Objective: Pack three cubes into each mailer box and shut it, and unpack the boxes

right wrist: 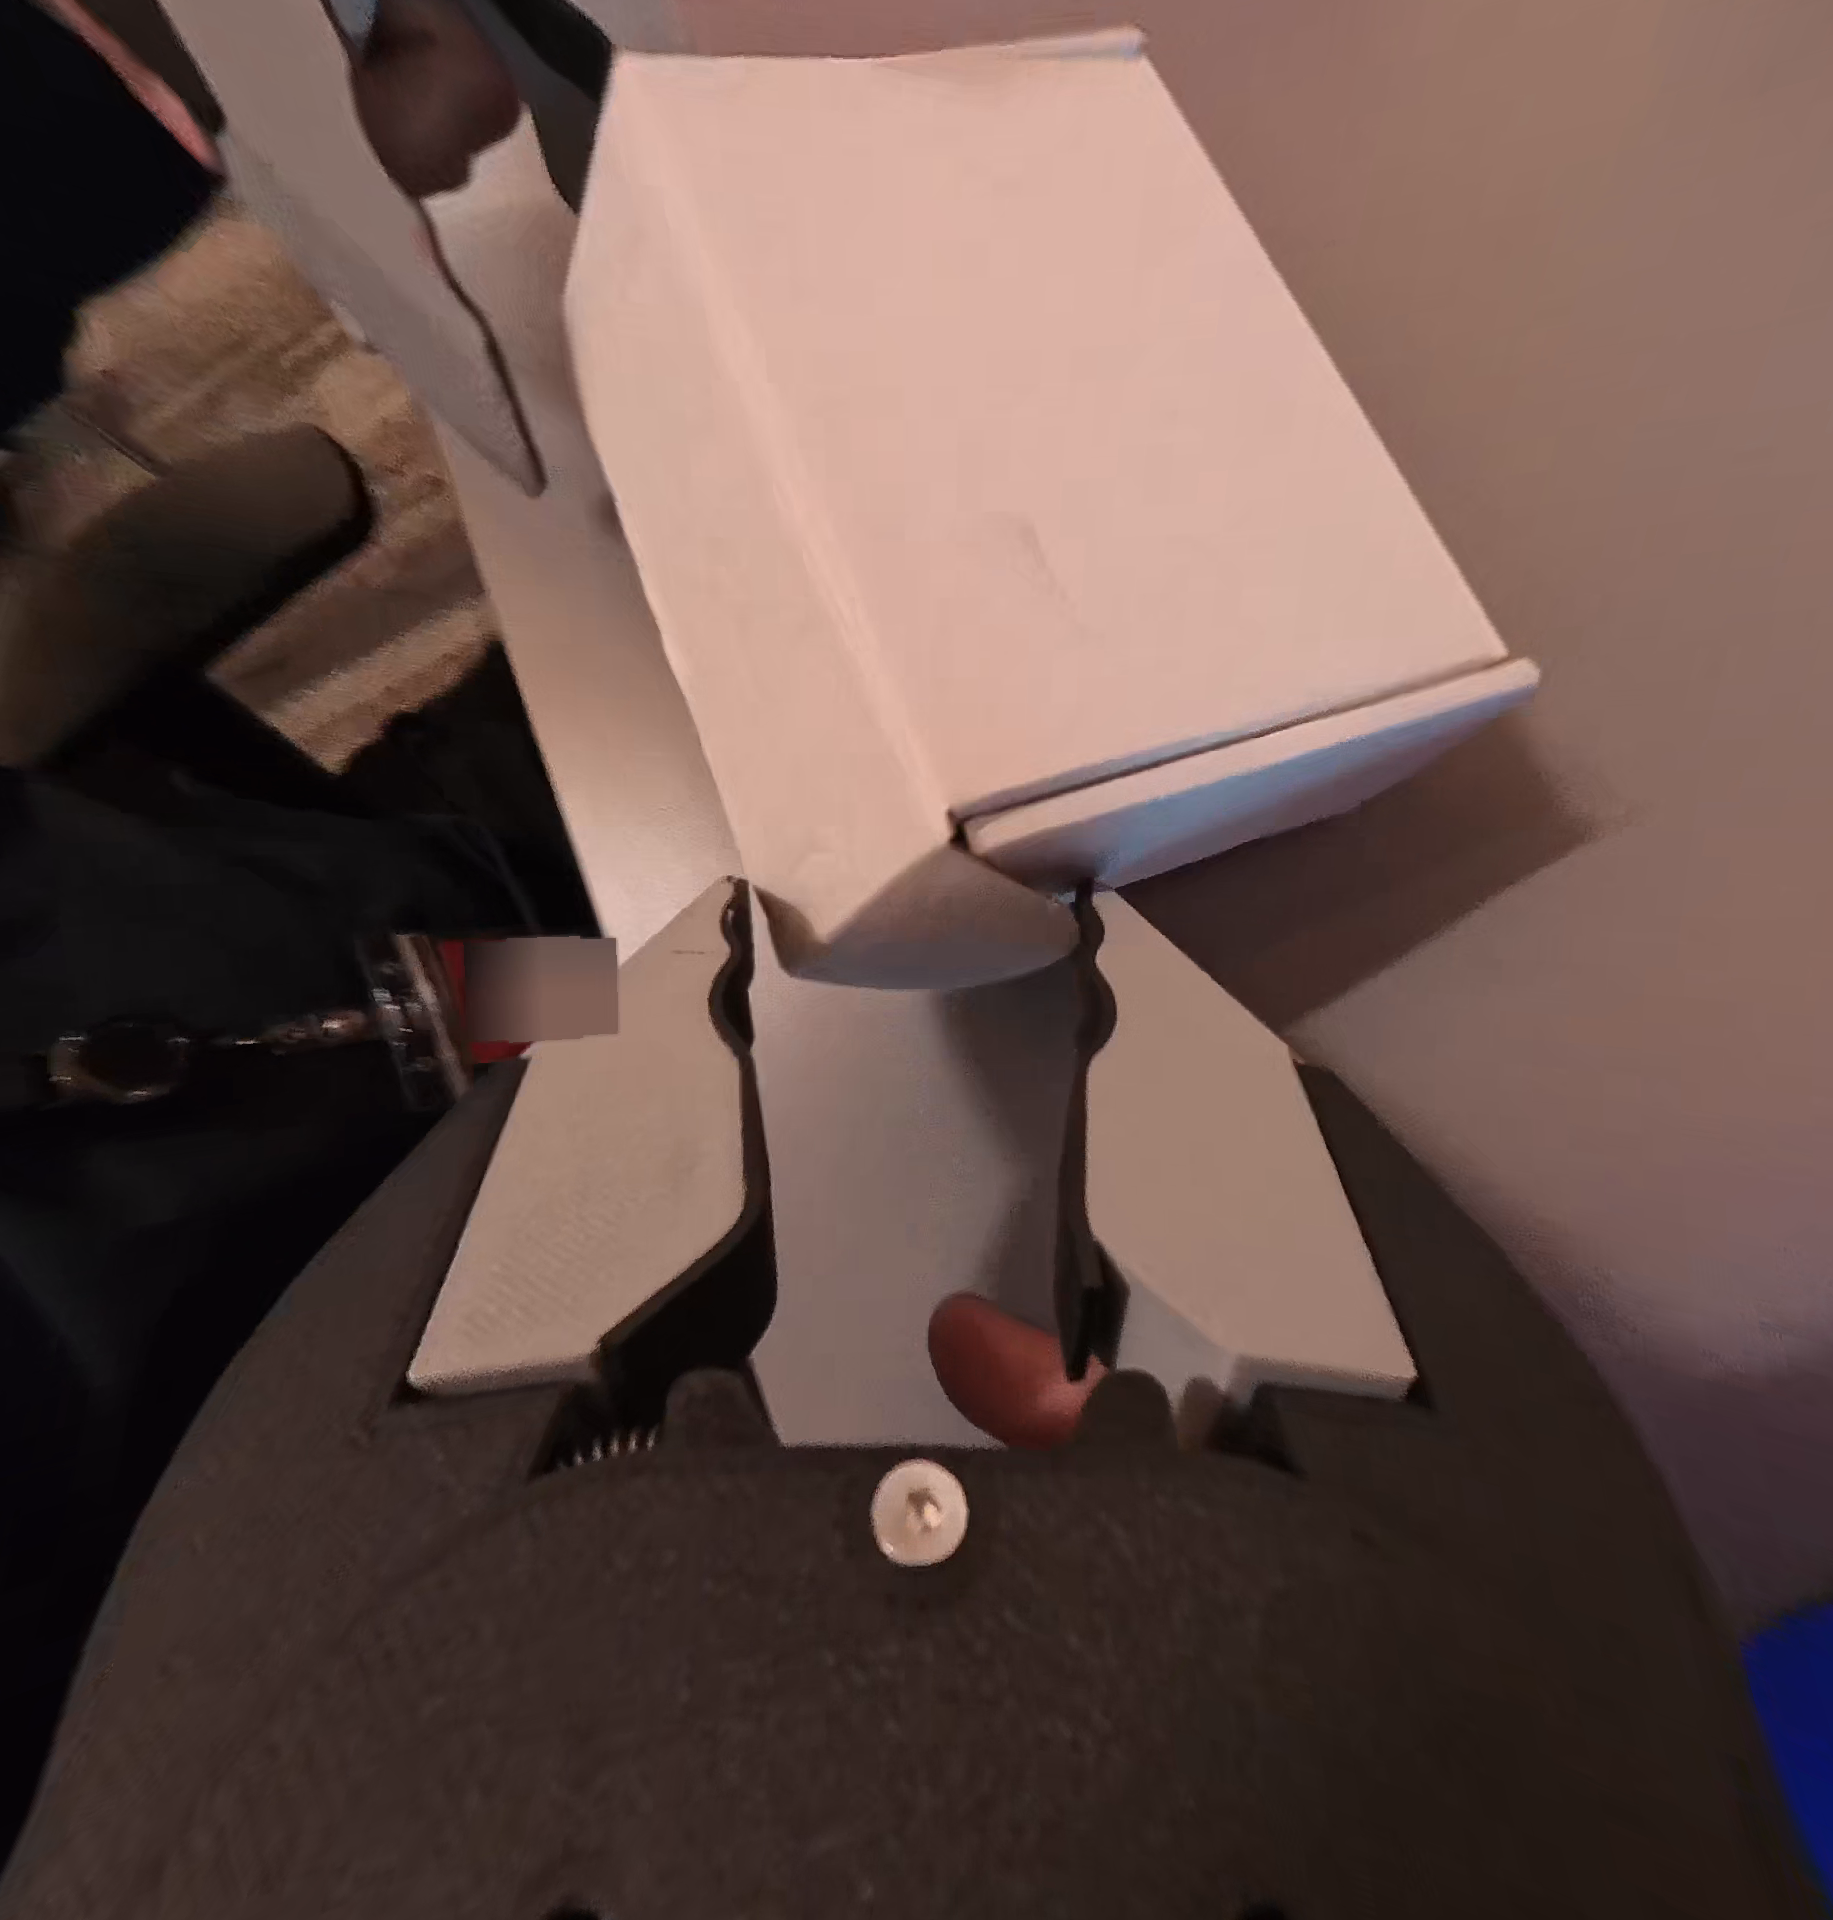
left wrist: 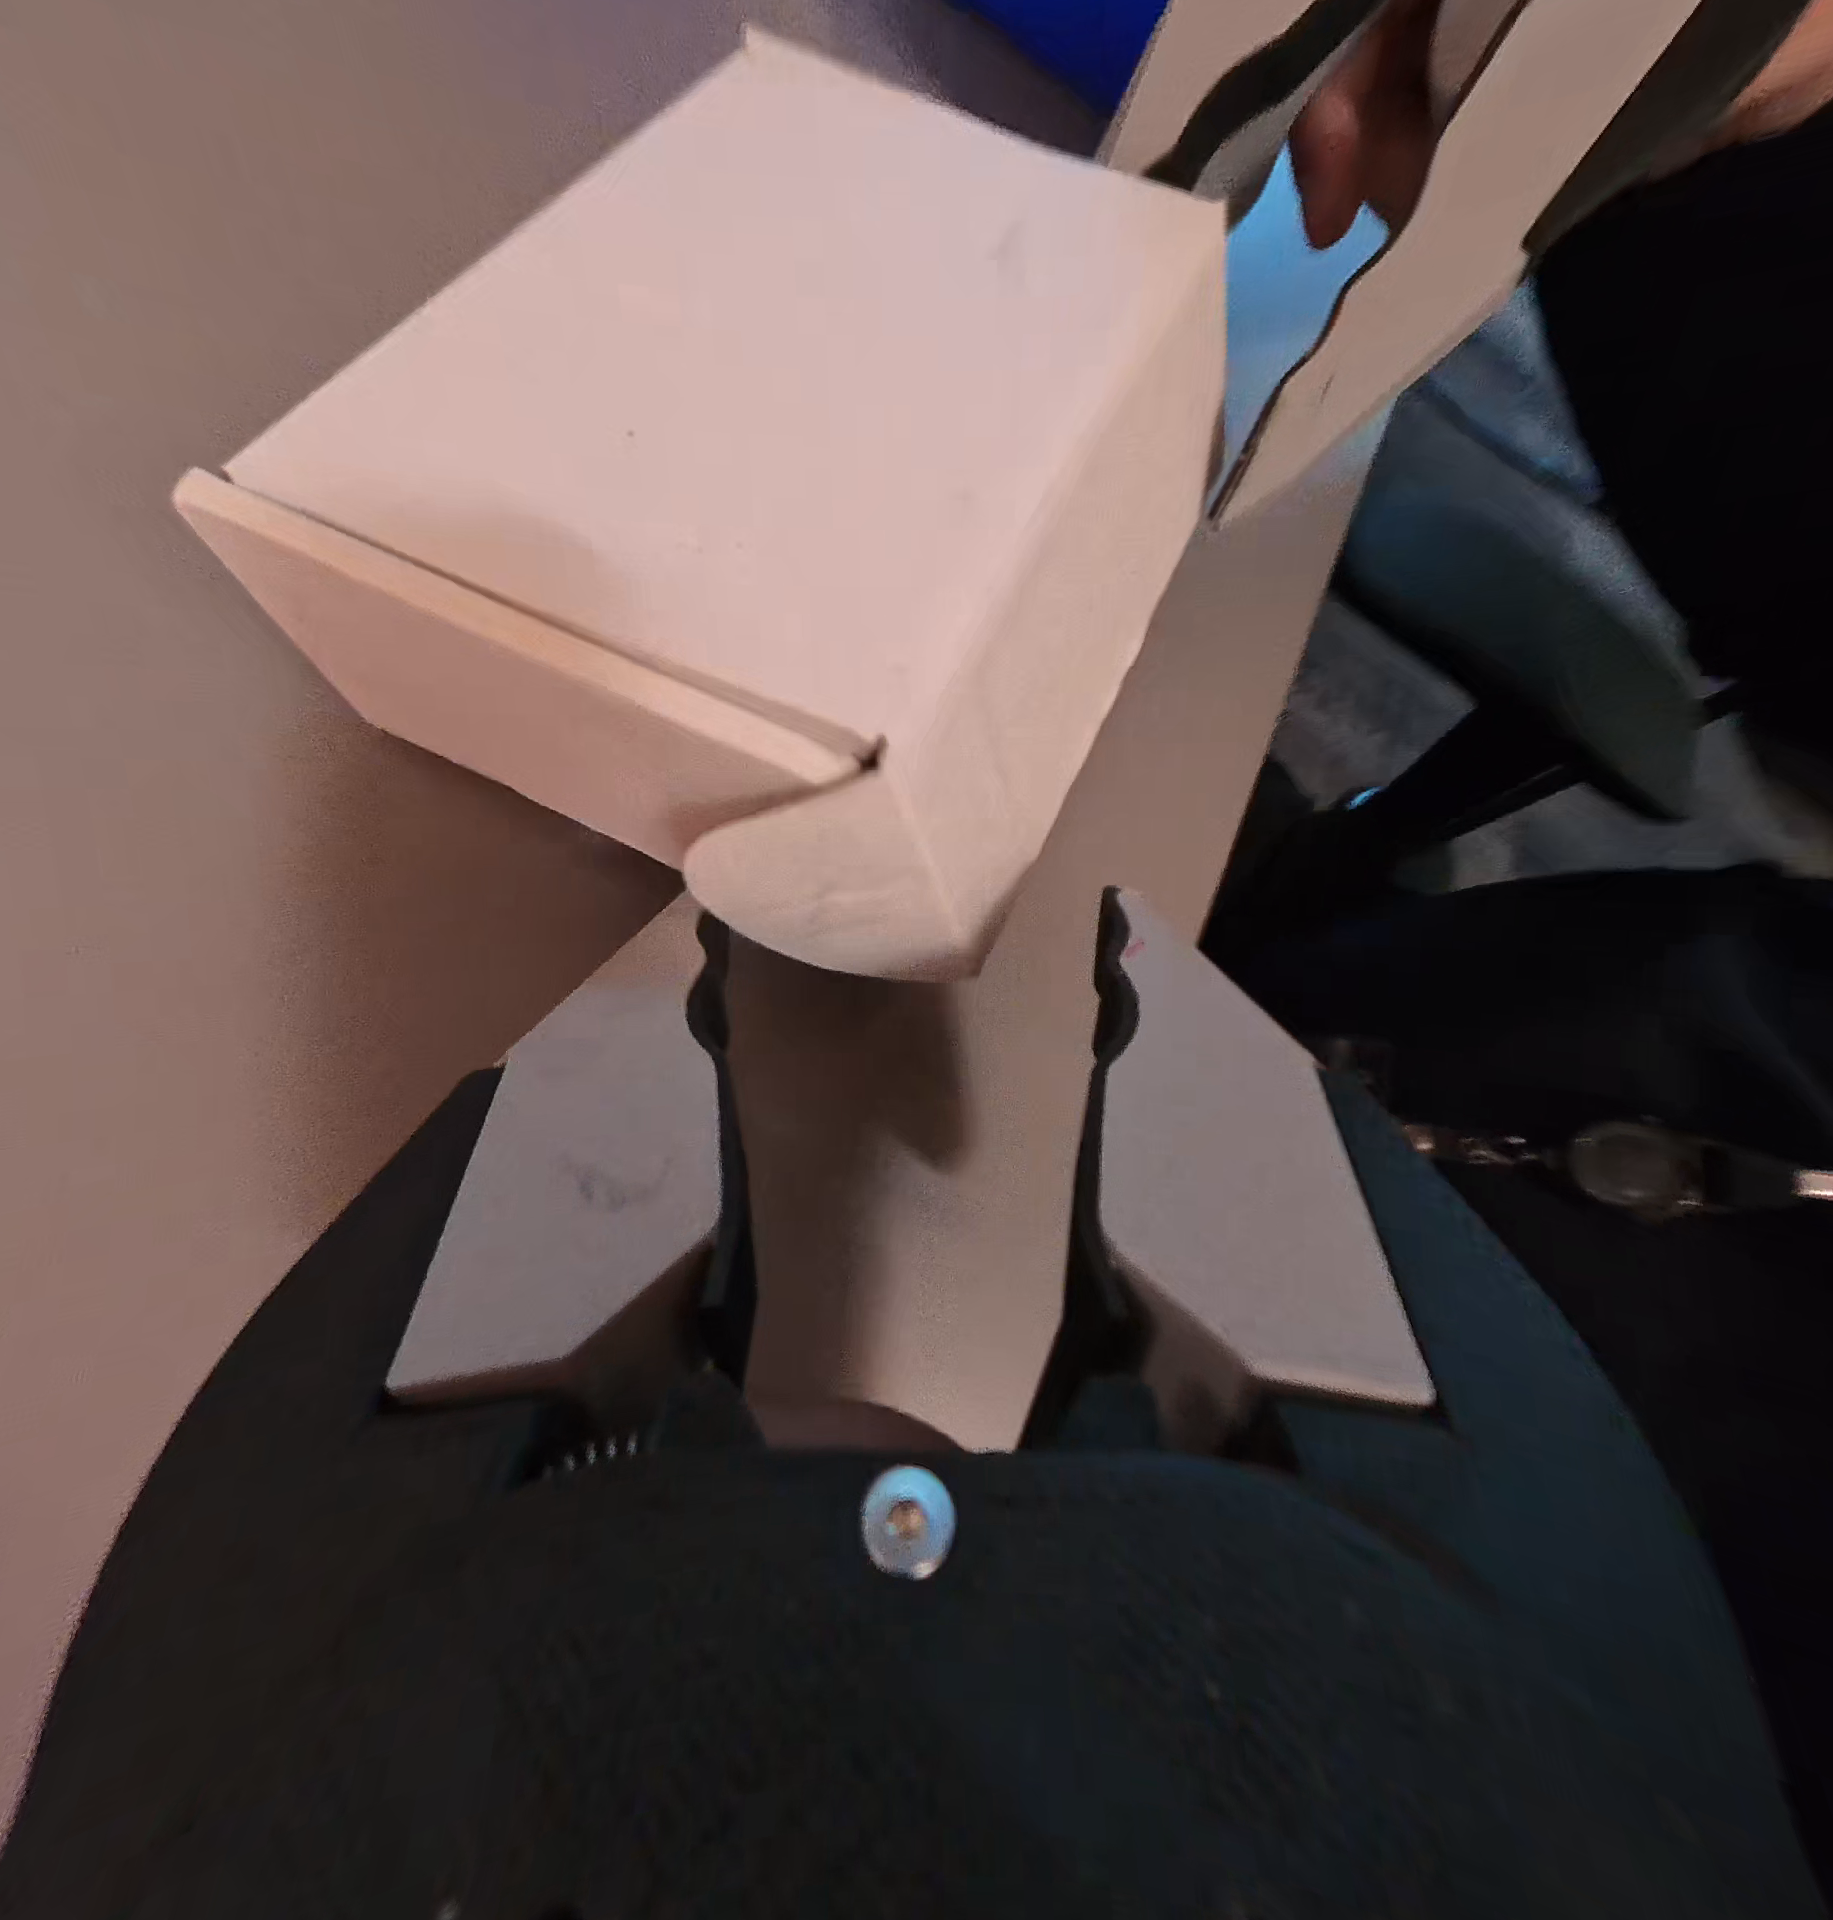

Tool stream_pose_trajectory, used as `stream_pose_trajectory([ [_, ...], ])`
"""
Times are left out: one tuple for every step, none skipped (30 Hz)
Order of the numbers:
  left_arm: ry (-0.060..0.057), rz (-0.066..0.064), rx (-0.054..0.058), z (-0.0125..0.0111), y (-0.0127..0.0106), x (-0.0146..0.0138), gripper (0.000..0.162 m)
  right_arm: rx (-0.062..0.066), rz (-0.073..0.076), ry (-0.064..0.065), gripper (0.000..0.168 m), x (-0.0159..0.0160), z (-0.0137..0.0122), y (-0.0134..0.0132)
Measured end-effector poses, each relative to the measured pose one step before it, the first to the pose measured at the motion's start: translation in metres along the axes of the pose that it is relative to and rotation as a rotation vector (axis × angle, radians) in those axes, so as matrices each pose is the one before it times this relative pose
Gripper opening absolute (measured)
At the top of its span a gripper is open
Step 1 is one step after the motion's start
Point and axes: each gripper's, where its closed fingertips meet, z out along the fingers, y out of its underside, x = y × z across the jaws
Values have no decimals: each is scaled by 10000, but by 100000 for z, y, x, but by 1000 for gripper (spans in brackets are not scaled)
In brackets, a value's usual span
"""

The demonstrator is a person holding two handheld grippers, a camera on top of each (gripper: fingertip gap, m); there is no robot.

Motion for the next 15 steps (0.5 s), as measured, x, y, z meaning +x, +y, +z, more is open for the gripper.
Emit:
stream_pose_trajectory([
  [264, -253, 202, -740, -732, 21, 69, 32, 169, -374, 59, -296, -541, -645],
  [193, -216, 215, -817, -795, -51, 67, 102, 83, -270, 59, -210, -501, -773],
  [123, -163, 203, -775, -819, -78, 66, 153, 29, -162, 60, -52, -454, -840],
  [65, -104, 160, -666, -777, -108, 66, 116, 23, -128, 59, 64, -360, -790],
  [23, -18, 82, -510, -649, -174, 67, 87, 53, -102, 59, 194, -259, -714],
  [-8, -38, 72, -337, -606, -273, 67, 103, 89, -44, 59, 396, -165, -722],
  [-58, -87, 47, -172, -527, -405, 68, 130, 139, 1, 59, 551, -91, -727],
  [-66, -86, 22, -12, -430, -454, 70, 127, 194, -4, 60, 589, -25, -686],
  [-95, -115, 9, 123, -324, -510, 71, 94, 191, -42, 60, 516, 47, -589],
  [-124, -120, 1, 197, -231, -506, 73, 31, 150, -37, 60, 499, 98, -420],
  [-104, -100, -10, 232, -135, -432, 76, 16, 126, -2, 60, 500, 116, -320],
  [-79, -80, -32, 239, -44, -341, 77, 63, 148, 38, 61, 527, 80, -327],
  [-45, -78, 28, 169, -96, -216, 76, 99, 191, 11, 62, 452, 30, -315],
  [29, -100, 82, 62, -150, -40, 76, 139, 214, -91, 63, 264, -42, -340],
  [18, -75, 79, 9, -139, -29, 76, 145, 177, -169, 63, 97, -93, -318],
])
